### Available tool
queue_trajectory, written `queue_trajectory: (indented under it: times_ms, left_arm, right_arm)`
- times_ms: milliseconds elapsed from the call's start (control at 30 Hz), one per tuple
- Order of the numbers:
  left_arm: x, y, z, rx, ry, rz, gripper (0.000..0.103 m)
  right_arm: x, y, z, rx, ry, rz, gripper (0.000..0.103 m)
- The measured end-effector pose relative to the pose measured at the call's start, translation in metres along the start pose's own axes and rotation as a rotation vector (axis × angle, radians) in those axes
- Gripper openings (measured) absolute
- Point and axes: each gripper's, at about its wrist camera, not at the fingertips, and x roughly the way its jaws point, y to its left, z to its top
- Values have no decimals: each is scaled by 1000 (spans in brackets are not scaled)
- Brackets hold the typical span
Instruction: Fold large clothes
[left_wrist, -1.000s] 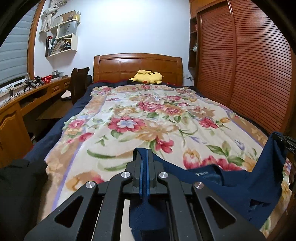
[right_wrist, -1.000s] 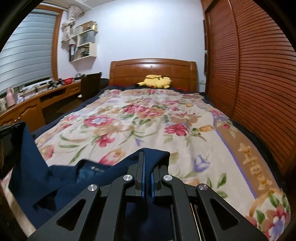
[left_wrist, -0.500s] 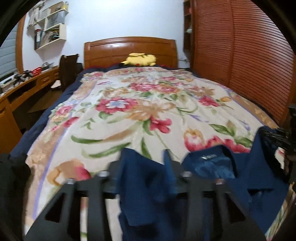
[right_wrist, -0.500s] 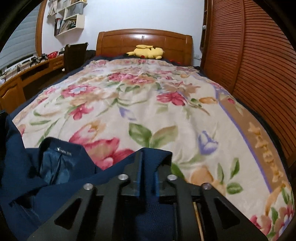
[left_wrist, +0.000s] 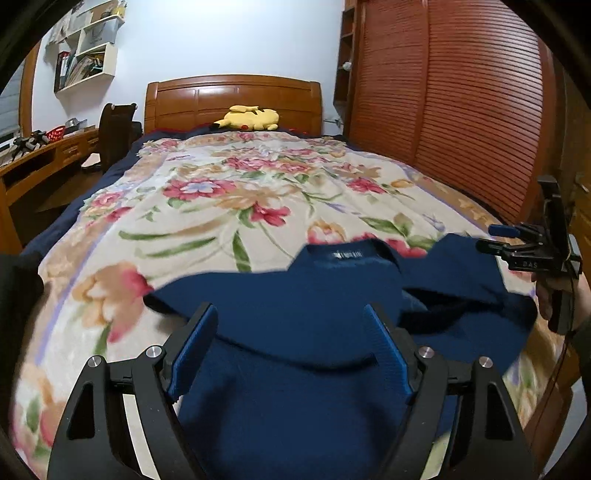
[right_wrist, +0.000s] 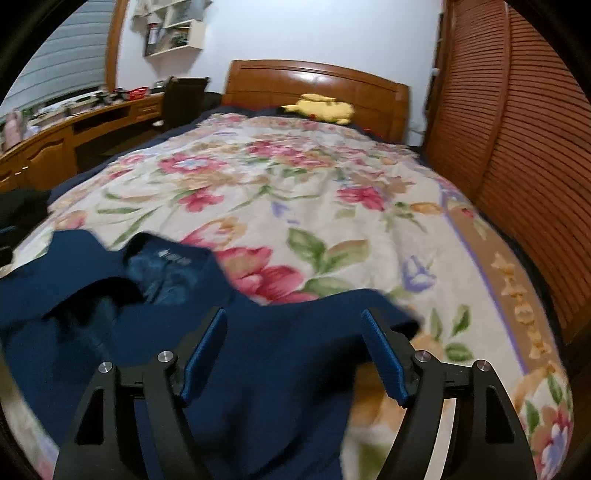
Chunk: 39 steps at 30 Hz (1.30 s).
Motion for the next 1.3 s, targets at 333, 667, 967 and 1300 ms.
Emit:
queue_trajectory:
  times_ms: [333, 667, 967, 1300]
  left_arm:
    - [-16, -2, -25, 8, 3, -24, 81]
    - [-18, 2, -32, 29, 8, -31, 81]
    - [-18, 8, -32, 22, -1, -36, 81]
    - [-21, 23, -32, 1, -9, -18, 81]
  right_arm:
    - [-24, 24, -42, -89, 85, 150, 77]
    - [-18, 38, -42, -200, 186, 141, 39]
    - [3, 50, 28, -283, 101, -5, 3]
    - [72, 108, 94, -307, 38, -92, 3]
